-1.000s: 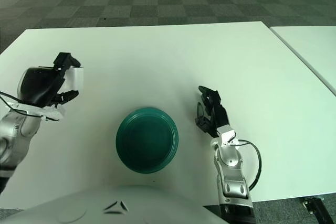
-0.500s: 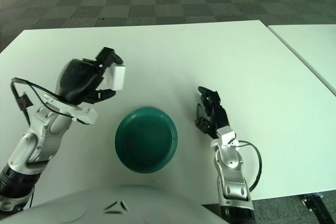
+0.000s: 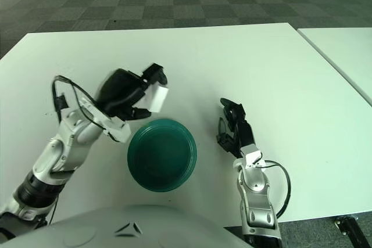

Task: Put the charger into the plate.

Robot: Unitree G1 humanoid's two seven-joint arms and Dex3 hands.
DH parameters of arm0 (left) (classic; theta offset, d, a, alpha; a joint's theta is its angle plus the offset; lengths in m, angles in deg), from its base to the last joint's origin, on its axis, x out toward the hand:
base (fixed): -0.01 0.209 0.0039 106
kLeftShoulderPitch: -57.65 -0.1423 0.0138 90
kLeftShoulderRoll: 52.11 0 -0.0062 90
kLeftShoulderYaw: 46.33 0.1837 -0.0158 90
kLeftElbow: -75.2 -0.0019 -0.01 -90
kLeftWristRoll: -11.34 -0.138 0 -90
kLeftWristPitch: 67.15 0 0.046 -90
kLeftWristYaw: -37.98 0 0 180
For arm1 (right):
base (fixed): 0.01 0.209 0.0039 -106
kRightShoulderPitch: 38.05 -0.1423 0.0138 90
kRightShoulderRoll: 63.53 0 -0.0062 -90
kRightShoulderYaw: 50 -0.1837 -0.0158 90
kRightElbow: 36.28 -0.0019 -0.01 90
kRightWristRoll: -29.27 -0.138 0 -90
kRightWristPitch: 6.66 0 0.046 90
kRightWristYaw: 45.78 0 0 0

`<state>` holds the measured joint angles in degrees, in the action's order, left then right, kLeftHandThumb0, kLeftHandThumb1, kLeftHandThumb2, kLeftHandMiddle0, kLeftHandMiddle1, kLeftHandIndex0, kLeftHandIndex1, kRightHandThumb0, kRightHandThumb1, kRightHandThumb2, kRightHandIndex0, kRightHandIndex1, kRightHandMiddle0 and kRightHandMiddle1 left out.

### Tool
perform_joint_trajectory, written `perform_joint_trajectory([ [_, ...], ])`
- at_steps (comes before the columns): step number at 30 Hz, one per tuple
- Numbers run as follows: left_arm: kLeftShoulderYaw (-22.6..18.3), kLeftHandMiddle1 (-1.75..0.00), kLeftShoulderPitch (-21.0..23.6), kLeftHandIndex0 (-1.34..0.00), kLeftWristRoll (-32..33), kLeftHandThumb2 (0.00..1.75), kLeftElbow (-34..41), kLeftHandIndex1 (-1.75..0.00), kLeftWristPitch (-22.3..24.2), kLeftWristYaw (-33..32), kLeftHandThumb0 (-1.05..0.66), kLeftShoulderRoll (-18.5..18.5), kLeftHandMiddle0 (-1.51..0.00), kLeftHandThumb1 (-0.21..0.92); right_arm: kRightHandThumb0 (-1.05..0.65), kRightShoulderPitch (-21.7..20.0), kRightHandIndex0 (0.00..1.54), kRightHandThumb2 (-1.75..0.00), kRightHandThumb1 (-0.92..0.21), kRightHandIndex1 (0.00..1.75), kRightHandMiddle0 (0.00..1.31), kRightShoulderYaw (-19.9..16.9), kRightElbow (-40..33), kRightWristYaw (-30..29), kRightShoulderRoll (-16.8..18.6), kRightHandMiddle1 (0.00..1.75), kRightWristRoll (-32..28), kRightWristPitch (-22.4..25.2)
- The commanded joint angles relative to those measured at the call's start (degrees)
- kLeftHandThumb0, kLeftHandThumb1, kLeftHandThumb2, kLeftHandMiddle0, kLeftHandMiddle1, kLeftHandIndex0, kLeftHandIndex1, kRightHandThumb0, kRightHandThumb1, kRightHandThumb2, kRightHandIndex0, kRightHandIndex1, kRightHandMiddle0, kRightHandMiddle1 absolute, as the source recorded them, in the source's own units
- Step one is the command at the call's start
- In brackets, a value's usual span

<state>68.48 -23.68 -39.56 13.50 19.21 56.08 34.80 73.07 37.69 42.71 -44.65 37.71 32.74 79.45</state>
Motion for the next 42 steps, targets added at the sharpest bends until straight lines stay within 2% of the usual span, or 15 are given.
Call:
perform_joint_trajectory([
  [1, 0.53, -1.75, -0.06, -0.67, 1.87, 1.41, -0.17, -1.75, 0.13, 2.77, -0.5, 0.24, -1.2, 0.24, -0.78, 1.81, 0.31, -0.86, -0.92, 0.02, 0.0, 0.84, 0.34, -0.17, 0.62, 0.73, 0.46, 1.64],
  [13, 3.71, -1.75, 0.14, -0.64, 2.62, 1.36, -6.26, -1.75, -3.87, 2.81, -0.48, 0.61, -1.16, 0.28, -0.78, 3.5, 0.31, -0.86, -0.92, 0.02, 0.0, 2.7, -1.15, -1.44, 1.43, 0.73, 1.51, 1.56],
  [22, 3.67, -1.75, 0.26, -0.64, 6.29, 1.36, -5.42, -1.75, -3.04, 8.61, -0.48, -0.38, -1.14, 0.28, -0.78, 4.17, 0.31, -0.86, -0.92, 0.02, 0.0, 3.71, -1.97, -2.19, 1.74, 0.73, 2.05, 1.77],
  [31, 5.27, -1.75, -5.22, -0.64, 8.48, 1.36, -7.92, -1.75, -4.55, 6.65, -0.48, 0.12, -1.14, 0.27, -0.78, 4.53, 0.31, -0.86, -0.92, 0.02, 0.0, 4.41, -2.62, -2.69, 2.1, 0.73, 2.59, 2.09],
  [42, 5.64, -1.75, -6.36, -0.64, 8.86, 1.36, -9.01, -1.75, -6.13, 7.62, -0.48, -0.82, -1.14, 0.28, -0.78, 4.56, 0.31, -0.86, -0.92, 0.02, 0.0, 4.79, -2.77, -3.01, 2.19, 0.73, 2.77, 2.28],
])
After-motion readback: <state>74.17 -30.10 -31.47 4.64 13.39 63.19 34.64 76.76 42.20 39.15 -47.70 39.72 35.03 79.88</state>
